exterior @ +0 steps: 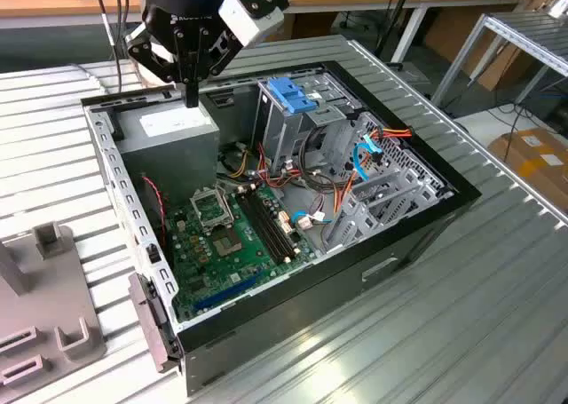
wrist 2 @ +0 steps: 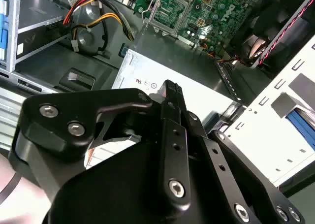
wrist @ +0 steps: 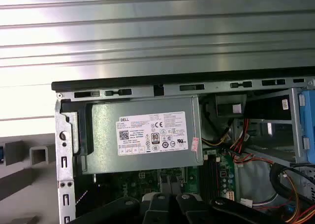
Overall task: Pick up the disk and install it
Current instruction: 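Reach for the disk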
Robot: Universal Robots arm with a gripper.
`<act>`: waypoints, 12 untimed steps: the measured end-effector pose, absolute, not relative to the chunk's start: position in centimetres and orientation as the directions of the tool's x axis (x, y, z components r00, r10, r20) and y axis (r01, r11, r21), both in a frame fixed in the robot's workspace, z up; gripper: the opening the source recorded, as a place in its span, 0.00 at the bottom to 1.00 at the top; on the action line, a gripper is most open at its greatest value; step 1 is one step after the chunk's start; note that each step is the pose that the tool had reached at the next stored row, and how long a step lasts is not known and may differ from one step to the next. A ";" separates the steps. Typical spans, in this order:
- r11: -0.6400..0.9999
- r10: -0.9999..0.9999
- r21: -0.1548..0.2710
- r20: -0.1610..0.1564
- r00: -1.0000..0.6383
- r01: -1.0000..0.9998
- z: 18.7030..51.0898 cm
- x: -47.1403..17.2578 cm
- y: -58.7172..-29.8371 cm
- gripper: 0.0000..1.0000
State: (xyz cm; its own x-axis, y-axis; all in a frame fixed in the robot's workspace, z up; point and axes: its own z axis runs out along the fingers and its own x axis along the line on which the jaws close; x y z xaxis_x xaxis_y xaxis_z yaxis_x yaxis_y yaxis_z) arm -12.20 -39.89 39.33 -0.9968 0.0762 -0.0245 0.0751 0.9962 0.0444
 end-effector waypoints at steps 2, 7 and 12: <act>0.996 0.076 0.044 -0.024 -0.997 0.075 39.3 -12.2 -39.9 0.11; 0.996 0.076 0.044 -0.024 -0.997 0.075 39.3 -12.2 -39.9 0.11; 0.996 0.076 0.044 -0.024 -0.997 0.075 39.3 -12.3 -39.9 0.11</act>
